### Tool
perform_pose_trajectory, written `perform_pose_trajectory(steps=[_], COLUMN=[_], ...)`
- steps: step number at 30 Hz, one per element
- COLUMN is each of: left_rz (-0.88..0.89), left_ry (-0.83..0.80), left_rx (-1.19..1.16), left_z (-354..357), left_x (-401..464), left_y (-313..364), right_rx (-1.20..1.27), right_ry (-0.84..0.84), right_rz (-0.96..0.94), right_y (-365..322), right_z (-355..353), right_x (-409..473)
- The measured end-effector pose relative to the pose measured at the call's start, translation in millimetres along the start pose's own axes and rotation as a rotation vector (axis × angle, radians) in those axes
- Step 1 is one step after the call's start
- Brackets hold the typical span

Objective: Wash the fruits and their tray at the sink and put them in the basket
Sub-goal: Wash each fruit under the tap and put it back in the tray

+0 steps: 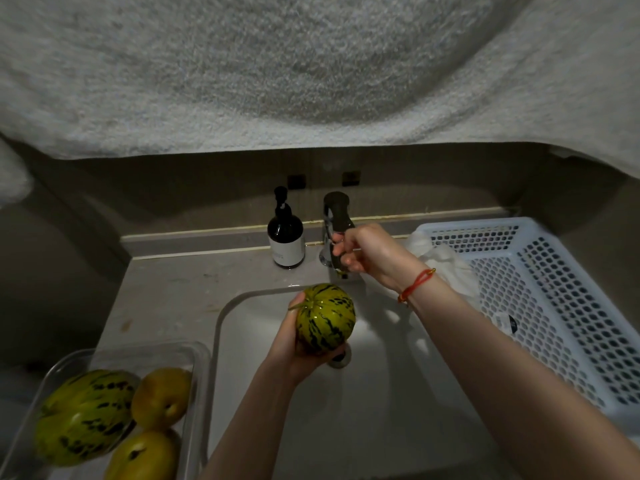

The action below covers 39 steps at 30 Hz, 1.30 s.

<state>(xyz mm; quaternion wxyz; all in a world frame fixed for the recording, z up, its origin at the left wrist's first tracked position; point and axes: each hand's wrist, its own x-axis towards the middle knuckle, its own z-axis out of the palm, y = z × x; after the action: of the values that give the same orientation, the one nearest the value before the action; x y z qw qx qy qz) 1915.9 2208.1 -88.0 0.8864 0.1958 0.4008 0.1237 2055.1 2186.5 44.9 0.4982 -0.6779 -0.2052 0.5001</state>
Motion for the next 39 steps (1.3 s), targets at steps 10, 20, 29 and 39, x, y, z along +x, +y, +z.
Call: perform_pose_trajectory(steps=[10,20,29,39], left_rz=[-0.012,-0.028,-0.032,0.221], left_ry=[-0.009,-0.003,0.008,0.017], left_rx=[-0.038,-0.071,-0.085,0.056], left_z=[2.4,5.7,11.4,17.3], left_x=[6.1,17.4,26.0,38.8], left_y=[0.5,-4.8,-5.4,-7.1], right_rx=[0.027,-0.036,0.075,0.192], right_ry=[0.028,0.01,-0.053,0.48], right_rz=[-0.069,-0.099,-0.202,-0.271], right_y=[-6.1,-6.1,6.9,135.2], right_z=[1.3,-1.4,-12.3,10.4], right_x=[4.9,13.0,17.4,7.6])
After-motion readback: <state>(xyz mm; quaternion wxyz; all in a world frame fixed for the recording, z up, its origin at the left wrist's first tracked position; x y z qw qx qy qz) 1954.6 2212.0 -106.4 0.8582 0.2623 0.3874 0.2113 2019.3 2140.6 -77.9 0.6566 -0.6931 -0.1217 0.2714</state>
